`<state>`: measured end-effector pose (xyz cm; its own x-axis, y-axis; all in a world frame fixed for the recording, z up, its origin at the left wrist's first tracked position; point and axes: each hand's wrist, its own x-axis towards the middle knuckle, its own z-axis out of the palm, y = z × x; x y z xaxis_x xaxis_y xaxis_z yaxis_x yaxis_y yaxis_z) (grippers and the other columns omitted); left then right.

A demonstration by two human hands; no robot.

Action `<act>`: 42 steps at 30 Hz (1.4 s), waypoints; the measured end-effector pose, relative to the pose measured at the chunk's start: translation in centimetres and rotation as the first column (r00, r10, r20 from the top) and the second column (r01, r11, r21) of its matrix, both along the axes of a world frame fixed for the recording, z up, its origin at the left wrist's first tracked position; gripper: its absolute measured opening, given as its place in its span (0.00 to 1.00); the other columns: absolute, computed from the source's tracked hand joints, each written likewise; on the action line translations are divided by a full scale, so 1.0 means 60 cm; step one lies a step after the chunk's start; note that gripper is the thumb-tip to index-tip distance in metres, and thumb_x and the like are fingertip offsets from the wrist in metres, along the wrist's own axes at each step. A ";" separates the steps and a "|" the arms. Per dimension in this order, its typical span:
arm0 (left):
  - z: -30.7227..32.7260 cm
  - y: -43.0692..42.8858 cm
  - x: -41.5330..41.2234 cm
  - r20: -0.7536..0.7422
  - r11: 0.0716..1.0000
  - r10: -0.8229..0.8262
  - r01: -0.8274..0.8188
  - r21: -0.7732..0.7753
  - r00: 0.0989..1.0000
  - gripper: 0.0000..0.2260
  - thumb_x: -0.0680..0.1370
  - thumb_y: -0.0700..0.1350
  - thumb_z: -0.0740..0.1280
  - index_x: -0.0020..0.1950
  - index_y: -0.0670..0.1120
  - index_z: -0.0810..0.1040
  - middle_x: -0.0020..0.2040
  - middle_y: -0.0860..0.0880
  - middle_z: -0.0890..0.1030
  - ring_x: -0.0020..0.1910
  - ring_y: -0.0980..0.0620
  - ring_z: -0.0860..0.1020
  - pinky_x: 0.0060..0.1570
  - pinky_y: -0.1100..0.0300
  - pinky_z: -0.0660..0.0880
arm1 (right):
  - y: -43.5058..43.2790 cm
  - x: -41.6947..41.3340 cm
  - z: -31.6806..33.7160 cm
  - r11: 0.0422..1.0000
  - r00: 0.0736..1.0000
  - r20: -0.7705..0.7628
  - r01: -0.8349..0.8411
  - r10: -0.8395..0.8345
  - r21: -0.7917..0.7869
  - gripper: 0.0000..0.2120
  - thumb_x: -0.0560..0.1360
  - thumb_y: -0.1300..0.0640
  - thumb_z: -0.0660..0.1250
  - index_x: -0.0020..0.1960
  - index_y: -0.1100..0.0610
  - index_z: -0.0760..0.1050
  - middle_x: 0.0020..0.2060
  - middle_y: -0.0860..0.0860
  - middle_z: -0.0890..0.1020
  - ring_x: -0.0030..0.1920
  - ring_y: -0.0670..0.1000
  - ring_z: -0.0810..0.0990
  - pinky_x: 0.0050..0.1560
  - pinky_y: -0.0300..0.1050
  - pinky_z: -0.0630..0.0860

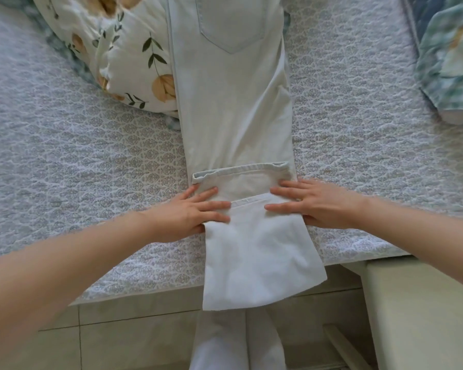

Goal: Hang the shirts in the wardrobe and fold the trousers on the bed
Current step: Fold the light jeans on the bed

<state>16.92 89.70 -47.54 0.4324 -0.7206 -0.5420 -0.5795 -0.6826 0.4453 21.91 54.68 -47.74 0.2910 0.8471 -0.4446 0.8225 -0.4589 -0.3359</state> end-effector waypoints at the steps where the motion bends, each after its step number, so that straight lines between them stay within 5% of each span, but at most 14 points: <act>1: 0.008 -0.003 -0.010 -0.054 1.000 0.020 -0.021 -0.023 0.998 0.27 0.82 0.44 0.61 0.77 0.62 0.58 0.78 0.63 0.47 0.78 0.52 0.37 0.73 0.53 0.29 | -0.002 -0.010 0.013 0.999 0.998 -0.047 0.036 -0.036 -0.002 0.35 0.80 0.53 0.62 0.77 0.35 0.45 0.78 0.51 0.56 0.77 0.54 0.56 0.73 0.54 0.62; 4: 0.043 -0.014 -0.048 -0.301 0.985 0.106 -0.141 -0.097 0.948 0.22 0.83 0.43 0.59 0.73 0.64 0.64 0.77 0.66 0.54 0.78 0.60 0.46 0.77 0.53 0.38 | -0.002 -0.042 0.061 0.986 0.957 -0.239 0.168 -0.165 -0.008 0.27 0.81 0.48 0.59 0.75 0.32 0.52 0.76 0.46 0.61 0.74 0.48 0.63 0.69 0.45 0.66; 6: 0.081 -0.024 -0.075 -0.491 0.918 0.309 -0.391 -0.072 0.815 0.18 0.84 0.44 0.56 0.66 0.67 0.70 0.69 0.73 0.66 0.73 0.67 0.59 0.76 0.62 0.53 | -0.019 -0.072 0.078 0.947 0.858 -0.404 0.308 -0.318 -0.091 0.23 0.80 0.43 0.60 0.72 0.30 0.59 0.72 0.39 0.67 0.69 0.41 0.68 0.67 0.41 0.66; 8: 0.111 -0.029 -0.091 -0.624 0.733 0.567 -0.674 0.085 0.538 0.14 0.85 0.43 0.54 0.61 0.55 0.77 0.57 0.73 0.76 0.63 0.65 0.70 0.61 0.77 0.64 | -0.034 -0.100 0.086 0.809 0.627 -0.531 0.543 -0.569 -0.226 0.24 0.74 0.36 0.64 0.68 0.39 0.70 0.64 0.40 0.77 0.63 0.41 0.75 0.64 0.42 0.71; 9: 0.125 -0.028 -0.094 -0.674 0.627 0.629 -0.765 0.145 0.388 0.14 0.85 0.45 0.52 0.63 0.49 0.76 0.58 0.67 0.79 0.63 0.62 0.73 0.58 0.77 0.66 | -0.036 -0.109 0.090 0.675 0.431 -0.584 0.675 -0.688 -0.297 0.27 0.73 0.33 0.63 0.65 0.47 0.74 0.58 0.45 0.81 0.57 0.42 0.79 0.60 0.44 0.74; 11: 0.128 -0.020 -0.092 -0.749 0.386 0.645 -0.910 0.149 0.150 0.19 0.83 0.52 0.51 0.63 0.44 0.76 0.58 0.53 0.83 0.60 0.50 0.80 0.57 0.66 0.75 | -0.030 -0.114 0.089 0.393 0.038 -0.693 0.845 -0.720 -0.361 0.29 0.76 0.34 0.55 0.57 0.57 0.77 0.48 0.52 0.85 0.49 0.48 0.84 0.51 0.49 0.81; 13: 0.109 -0.008 -0.092 -0.776 0.156 0.630 -0.976 0.154 -0.022 0.23 0.81 0.56 0.52 0.64 0.43 0.75 0.57 0.44 0.83 0.57 0.42 0.81 0.59 0.54 0.77 | -0.025 -0.106 0.081 0.272 -0.074 -0.714 0.893 -0.696 -0.357 0.34 0.75 0.30 0.52 0.58 0.56 0.78 0.49 0.52 0.85 0.50 0.51 0.84 0.48 0.47 0.81; 16: 0.067 -0.019 -0.111 -0.684 0.176 0.729 -0.972 0.158 0.021 0.19 0.81 0.57 0.57 0.69 0.49 0.71 0.60 0.49 0.82 0.57 0.52 0.82 0.62 0.56 0.75 | -0.021 -0.114 0.059 0.332 0.024 -0.663 0.879 -0.749 -0.343 0.23 0.77 0.36 0.55 0.63 0.50 0.73 0.58 0.46 0.81 0.56 0.44 0.80 0.47 0.39 0.78; 20: 0.037 -0.054 -0.138 -0.571 0.098 0.821 -0.983 0.155 -0.008 0.13 0.80 0.49 0.65 0.65 0.51 0.71 0.57 0.54 0.81 0.55 0.57 0.80 0.45 0.66 0.76 | -0.008 -0.142 0.043 0.296 -0.023 -0.682 0.889 -0.731 -0.348 0.20 0.79 0.49 0.64 0.69 0.47 0.63 0.60 0.42 0.76 0.57 0.42 0.77 0.47 0.38 0.78; 24: 0.030 -0.058 -0.138 -0.562 0.079 0.827 -0.990 0.118 -0.001 0.14 0.81 0.45 0.64 0.66 0.52 0.70 0.60 0.55 0.80 0.57 0.58 0.79 0.58 0.57 0.77 | 0.004 -0.153 0.033 0.344 0.135 -0.599 0.905 -0.789 -0.250 0.22 0.79 0.48 0.63 0.70 0.43 0.58 0.57 0.40 0.75 0.55 0.43 0.78 0.52 0.42 0.77; 28: 0.045 -0.059 -0.169 -0.599 0.085 0.800 -0.991 0.108 0.004 0.16 0.81 0.39 0.63 0.67 0.53 0.69 0.59 0.57 0.79 0.58 0.62 0.78 0.51 0.71 0.75 | 0.003 -0.164 0.027 0.324 0.144 -0.608 0.925 -0.781 -0.197 0.15 0.81 0.50 0.60 0.66 0.41 0.63 0.55 0.38 0.77 0.53 0.40 0.78 0.51 0.40 0.77; 34: 0.046 -0.061 -0.196 -0.554 -0.052 0.822 -0.987 0.152 -0.129 0.08 0.81 0.40 0.65 0.57 0.51 0.75 0.50 0.58 0.85 0.51 0.60 0.81 0.50 0.64 0.78 | 0.014 -0.168 0.000 0.245 0.072 -0.489 0.922 -0.869 -0.300 0.08 0.81 0.51 0.59 0.54 0.54 0.74 0.46 0.48 0.79 0.45 0.45 0.77 0.42 0.40 0.72; 39: 0.044 -0.069 -0.170 -0.561 -0.026 0.820 -0.987 0.159 -0.112 0.11 0.80 0.46 0.65 0.62 0.51 0.77 0.55 0.56 0.83 0.47 0.66 0.81 0.40 0.73 0.75 | 0.020 -0.164 -0.010 0.289 0.115 -0.478 0.906 -0.871 -0.309 0.16 0.81 0.47 0.58 0.51 0.58 0.77 0.44 0.58 0.81 0.43 0.58 0.79 0.40 0.49 0.71; 42: 0.040 -0.067 -0.166 -0.549 -0.043 0.825 -0.984 0.172 -0.131 0.11 0.80 0.46 0.65 0.62 0.46 0.80 0.54 0.53 0.84 0.47 0.62 0.82 0.39 0.72 0.75 | 0.013 -0.170 -0.003 0.312 0.137 -0.501 0.906 -0.854 -0.284 0.14 0.81 0.48 0.58 0.50 0.57 0.76 0.41 0.55 0.79 0.38 0.54 0.75 0.38 0.45 0.67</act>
<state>6.95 85.67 -45.12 0.5883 0.0824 -0.8044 0.8007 -0.1985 0.5652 11.68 55.46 -47.92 0.6300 0.2008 -0.7502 -0.4374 -0.7065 -0.5564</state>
